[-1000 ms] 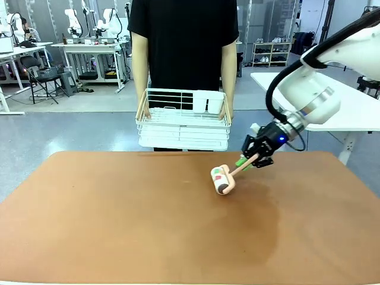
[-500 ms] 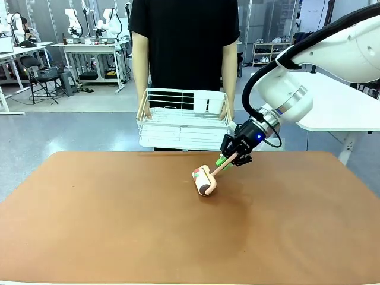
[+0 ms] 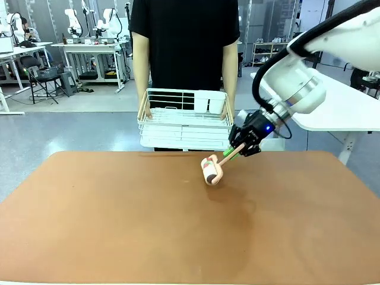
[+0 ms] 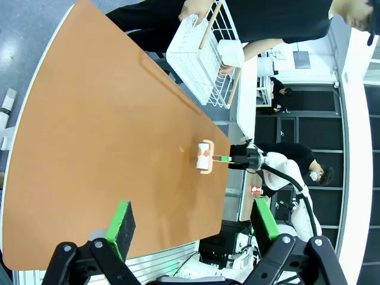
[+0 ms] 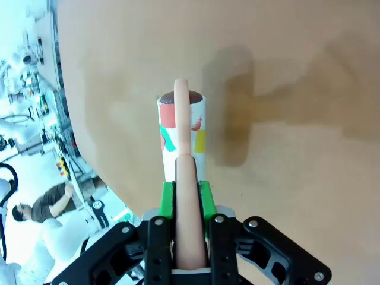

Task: Clean the table.
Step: Clean the table with the Lint Roller when the human lifts the Dish drying rack.

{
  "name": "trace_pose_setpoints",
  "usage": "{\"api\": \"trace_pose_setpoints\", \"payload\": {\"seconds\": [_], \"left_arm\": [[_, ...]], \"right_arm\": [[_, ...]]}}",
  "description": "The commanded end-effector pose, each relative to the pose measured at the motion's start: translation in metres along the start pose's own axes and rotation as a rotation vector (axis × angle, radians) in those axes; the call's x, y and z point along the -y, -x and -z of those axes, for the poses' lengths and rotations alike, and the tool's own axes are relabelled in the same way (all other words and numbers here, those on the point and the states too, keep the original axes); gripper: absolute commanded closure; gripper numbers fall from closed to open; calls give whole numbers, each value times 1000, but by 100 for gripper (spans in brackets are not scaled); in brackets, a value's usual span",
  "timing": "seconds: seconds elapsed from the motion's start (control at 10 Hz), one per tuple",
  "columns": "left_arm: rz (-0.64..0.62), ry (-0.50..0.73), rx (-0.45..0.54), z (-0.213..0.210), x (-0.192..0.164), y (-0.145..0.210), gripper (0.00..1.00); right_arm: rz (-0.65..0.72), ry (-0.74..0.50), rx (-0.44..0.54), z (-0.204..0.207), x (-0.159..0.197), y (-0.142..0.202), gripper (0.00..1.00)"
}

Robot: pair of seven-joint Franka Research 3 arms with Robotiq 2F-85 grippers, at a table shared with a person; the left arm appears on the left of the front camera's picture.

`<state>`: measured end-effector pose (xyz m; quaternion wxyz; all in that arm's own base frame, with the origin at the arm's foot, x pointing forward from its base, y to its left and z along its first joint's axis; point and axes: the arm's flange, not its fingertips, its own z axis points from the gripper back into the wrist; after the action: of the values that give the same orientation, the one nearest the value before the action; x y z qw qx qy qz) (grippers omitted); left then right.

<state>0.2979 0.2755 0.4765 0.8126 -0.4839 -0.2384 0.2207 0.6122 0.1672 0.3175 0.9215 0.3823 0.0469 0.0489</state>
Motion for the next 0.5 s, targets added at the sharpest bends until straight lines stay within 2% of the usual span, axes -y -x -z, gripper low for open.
{"api": "trace_pose_setpoints", "payload": {"seconds": [0.0, 0.2, 0.3, 0.4], "left_arm": [[23, 12, -7, -4, -1, 0, 0], [23, 12, -7, -4, -1, 0, 0], [23, 12, -7, -4, -1, 0, 0], [23, 12, -7, -4, -1, 0, 0]], "right_arm": [[3, -23, 190, -55, -13, 39, 79], [52, -6, 223, -98, -10, 44, 79], [76, 44, 254, -118, -12, 42, 79], [109, 134, 245, -145, -21, 44, 79]]}}
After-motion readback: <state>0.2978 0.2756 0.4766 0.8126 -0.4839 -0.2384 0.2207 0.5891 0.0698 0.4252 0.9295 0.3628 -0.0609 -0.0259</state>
